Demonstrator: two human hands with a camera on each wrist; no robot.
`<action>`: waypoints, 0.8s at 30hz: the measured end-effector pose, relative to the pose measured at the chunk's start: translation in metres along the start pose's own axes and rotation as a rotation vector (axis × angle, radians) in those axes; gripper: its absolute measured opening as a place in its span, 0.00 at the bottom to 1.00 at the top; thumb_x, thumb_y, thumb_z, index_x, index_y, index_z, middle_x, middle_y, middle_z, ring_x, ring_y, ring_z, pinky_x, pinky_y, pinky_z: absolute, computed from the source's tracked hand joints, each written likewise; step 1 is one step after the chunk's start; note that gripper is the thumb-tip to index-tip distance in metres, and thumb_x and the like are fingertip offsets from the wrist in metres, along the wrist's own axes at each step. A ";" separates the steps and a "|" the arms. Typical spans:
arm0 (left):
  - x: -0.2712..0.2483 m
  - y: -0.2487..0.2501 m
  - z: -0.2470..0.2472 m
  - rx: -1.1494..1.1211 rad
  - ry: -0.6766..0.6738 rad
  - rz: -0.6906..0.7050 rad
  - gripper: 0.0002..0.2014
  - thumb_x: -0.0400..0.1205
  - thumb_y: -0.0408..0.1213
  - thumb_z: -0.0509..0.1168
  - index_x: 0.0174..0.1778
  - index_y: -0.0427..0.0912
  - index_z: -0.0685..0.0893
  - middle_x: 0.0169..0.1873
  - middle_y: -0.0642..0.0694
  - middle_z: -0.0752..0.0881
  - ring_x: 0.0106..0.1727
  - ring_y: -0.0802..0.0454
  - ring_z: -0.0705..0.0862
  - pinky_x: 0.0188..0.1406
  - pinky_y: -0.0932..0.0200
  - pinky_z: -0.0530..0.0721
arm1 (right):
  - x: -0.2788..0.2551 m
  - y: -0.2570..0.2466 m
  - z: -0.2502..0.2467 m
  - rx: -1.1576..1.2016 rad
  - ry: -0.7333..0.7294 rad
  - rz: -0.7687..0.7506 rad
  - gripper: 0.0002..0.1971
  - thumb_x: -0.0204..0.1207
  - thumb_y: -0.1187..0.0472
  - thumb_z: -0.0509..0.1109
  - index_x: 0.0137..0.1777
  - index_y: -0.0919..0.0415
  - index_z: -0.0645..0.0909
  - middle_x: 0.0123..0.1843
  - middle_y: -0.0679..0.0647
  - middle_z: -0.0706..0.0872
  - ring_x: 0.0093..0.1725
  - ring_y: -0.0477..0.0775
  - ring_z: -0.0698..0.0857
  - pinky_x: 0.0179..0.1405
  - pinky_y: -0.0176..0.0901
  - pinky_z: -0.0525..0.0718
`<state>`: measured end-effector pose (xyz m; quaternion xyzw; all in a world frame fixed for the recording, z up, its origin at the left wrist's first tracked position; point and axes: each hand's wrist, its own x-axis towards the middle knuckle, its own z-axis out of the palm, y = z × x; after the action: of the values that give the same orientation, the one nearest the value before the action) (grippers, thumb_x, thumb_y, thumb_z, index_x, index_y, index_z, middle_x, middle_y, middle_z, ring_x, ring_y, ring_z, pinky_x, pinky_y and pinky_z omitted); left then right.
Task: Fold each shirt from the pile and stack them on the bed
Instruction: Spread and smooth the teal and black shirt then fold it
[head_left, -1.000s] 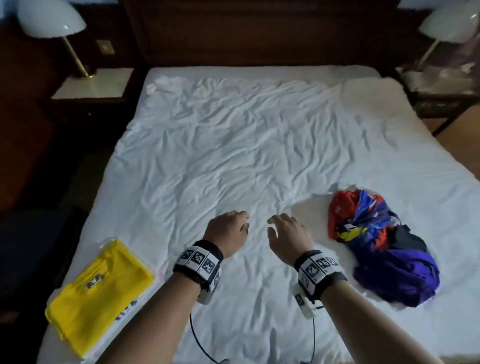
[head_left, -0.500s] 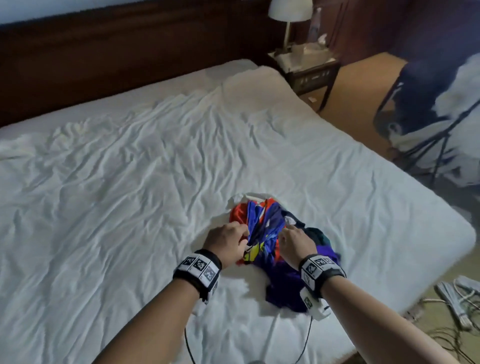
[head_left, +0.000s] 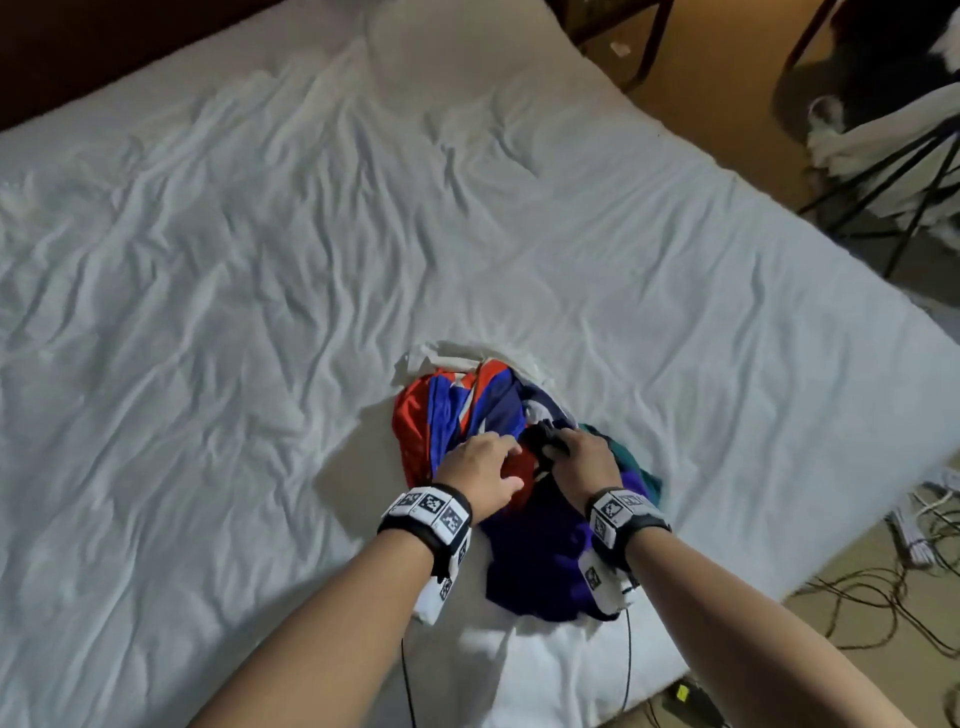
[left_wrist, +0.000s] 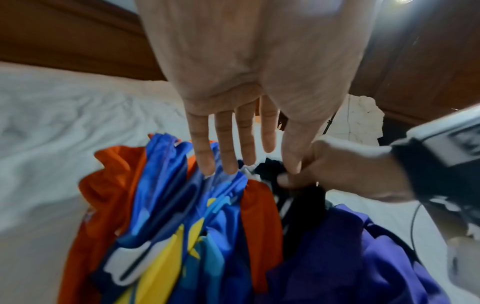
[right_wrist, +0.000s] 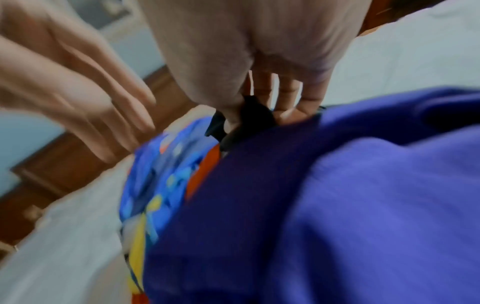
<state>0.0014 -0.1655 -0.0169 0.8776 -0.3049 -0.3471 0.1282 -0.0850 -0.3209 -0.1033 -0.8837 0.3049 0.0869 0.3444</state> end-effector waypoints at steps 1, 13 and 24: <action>0.007 0.005 0.004 -0.025 -0.014 -0.023 0.24 0.79 0.47 0.76 0.71 0.50 0.82 0.65 0.48 0.85 0.67 0.45 0.83 0.66 0.47 0.82 | -0.002 -0.003 -0.006 0.099 0.054 -0.002 0.05 0.77 0.62 0.72 0.41 0.61 0.85 0.41 0.58 0.88 0.44 0.65 0.85 0.44 0.55 0.83; 0.025 0.059 -0.018 -0.304 0.278 0.091 0.24 0.71 0.60 0.60 0.49 0.44 0.83 0.49 0.43 0.87 0.53 0.38 0.85 0.56 0.39 0.83 | -0.029 -0.100 -0.125 0.900 0.461 -0.135 0.10 0.84 0.63 0.68 0.41 0.52 0.81 0.32 0.52 0.84 0.35 0.49 0.85 0.33 0.50 0.83; -0.034 0.073 -0.127 -0.695 0.782 0.127 0.14 0.86 0.42 0.63 0.55 0.35 0.88 0.35 0.39 0.88 0.35 0.45 0.84 0.38 0.47 0.78 | -0.030 -0.246 -0.214 1.079 0.524 -0.542 0.09 0.81 0.53 0.67 0.40 0.55 0.78 0.35 0.55 0.76 0.37 0.55 0.72 0.34 0.67 0.71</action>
<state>0.0369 -0.2002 0.1254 0.8271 -0.1538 -0.0657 0.5366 0.0262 -0.3065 0.2046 -0.6242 0.1462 -0.3860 0.6633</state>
